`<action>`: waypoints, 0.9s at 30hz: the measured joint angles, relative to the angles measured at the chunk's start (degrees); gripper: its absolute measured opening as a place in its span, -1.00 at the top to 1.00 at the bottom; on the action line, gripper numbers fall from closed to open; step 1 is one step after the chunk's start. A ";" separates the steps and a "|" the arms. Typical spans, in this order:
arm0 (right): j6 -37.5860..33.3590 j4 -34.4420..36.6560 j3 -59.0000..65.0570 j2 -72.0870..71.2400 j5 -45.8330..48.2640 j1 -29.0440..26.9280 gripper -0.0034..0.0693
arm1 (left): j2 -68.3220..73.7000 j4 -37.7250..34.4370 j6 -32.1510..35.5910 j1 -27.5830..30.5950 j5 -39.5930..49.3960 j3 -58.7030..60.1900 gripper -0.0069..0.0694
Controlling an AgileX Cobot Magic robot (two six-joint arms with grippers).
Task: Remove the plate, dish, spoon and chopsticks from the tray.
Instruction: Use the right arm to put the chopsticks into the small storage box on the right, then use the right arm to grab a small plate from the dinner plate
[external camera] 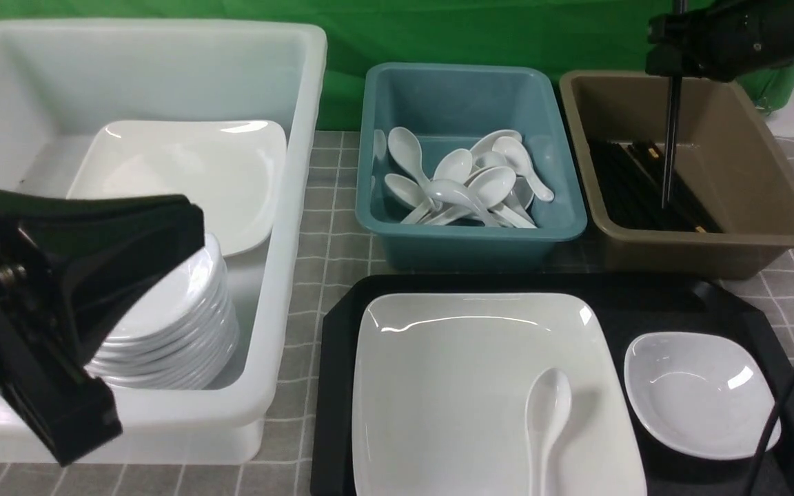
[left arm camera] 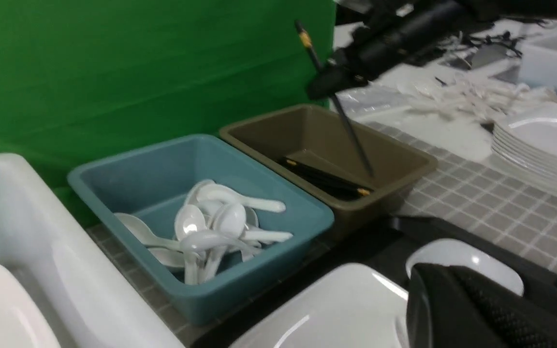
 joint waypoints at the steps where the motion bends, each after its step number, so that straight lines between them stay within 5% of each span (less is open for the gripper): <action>1: 0.01 -0.06 -0.33 0.35 0.00 -0.05 0.50 | 0.00 0.00 0.00 0.00 0.00 0.00 0.79; 3: 0.16 -1.13 -2.11 2.72 0.41 -0.15 0.27 | 0.00 0.99 0.00 0.00 1.97 0.00 0.79; 5: 0.62 -4.33 -2.68 3.72 1.93 -0.23 -0.28 | 0.00 2.84 0.00 0.00 3.94 0.00 0.79; 7: 2.06 -6.16 -2.93 3.35 3.08 -0.23 -0.42 | 0.00 3.64 0.00 0.00 4.43 0.00 0.79; 12: 4.81 -14.49 -3.05 -2.62 12.17 0.04 -0.25 | 0.00 6.31 0.00 0.00 4.56 0.00 0.79; 17: 5.58 -23.60 -1.21 -12.76 28.96 3.17 0.22 | 0.00 10.72 0.00 0.00 4.81 0.00 0.79; 23: 7.70 -31.79 15.43 -24.36 34.65 12.19 0.27 | 0.00 11.79 0.04 0.00 4.82 0.00 0.79; 27: 6.22 -33.89 39.19 -33.78 28.93 23.59 0.04 | 0.00 12.12 0.10 0.00 4.82 0.00 0.79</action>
